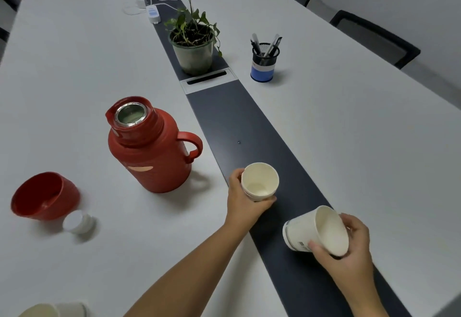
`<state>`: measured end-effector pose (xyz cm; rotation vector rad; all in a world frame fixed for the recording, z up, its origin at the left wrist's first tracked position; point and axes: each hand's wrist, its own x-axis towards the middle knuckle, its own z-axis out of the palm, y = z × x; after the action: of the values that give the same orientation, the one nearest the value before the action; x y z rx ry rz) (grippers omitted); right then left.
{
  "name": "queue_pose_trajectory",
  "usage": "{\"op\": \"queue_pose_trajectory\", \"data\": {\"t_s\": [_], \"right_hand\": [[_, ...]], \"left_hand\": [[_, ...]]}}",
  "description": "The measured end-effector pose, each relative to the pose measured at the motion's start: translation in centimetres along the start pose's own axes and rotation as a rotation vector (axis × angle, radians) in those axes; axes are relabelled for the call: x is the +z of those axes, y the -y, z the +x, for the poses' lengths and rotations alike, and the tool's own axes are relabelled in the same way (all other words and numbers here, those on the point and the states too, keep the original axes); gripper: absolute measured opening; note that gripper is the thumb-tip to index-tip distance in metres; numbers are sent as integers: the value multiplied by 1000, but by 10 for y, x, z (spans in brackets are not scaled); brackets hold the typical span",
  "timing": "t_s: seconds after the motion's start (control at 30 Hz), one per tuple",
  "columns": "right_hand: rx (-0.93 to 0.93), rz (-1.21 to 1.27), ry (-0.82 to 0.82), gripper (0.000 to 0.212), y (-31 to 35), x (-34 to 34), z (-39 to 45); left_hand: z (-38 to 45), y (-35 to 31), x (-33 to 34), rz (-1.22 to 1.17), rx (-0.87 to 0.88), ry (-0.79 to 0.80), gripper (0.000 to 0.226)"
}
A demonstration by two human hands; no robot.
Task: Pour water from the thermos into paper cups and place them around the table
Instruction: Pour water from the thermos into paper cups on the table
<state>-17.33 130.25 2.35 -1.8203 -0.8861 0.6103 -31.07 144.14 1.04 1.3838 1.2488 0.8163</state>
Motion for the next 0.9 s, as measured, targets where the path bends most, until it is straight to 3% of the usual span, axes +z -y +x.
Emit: {"op": "queue_pose_trajectory", "data": {"t_s": [0.23,0.43,0.63,0.77,0.9], "right_hand": [[5,-150,172,88,17,24,-10],[-154,-252,401,90,40,74,-22],[-401,-303,786,88,63,150,-51],[-510,-363,937,94,78,196,-74],[-546,-363,979,96,85,223,-93]], "left_hand": [[-21,8,-22,123,-84,100,100],[-103,40,-83,287,-90,-219,58],[-208,86,-117,596,-225,-433,29],[-248,99,-121,771,-252,-463,72],[-262,99,-124,790,-368,-305,74]]}}
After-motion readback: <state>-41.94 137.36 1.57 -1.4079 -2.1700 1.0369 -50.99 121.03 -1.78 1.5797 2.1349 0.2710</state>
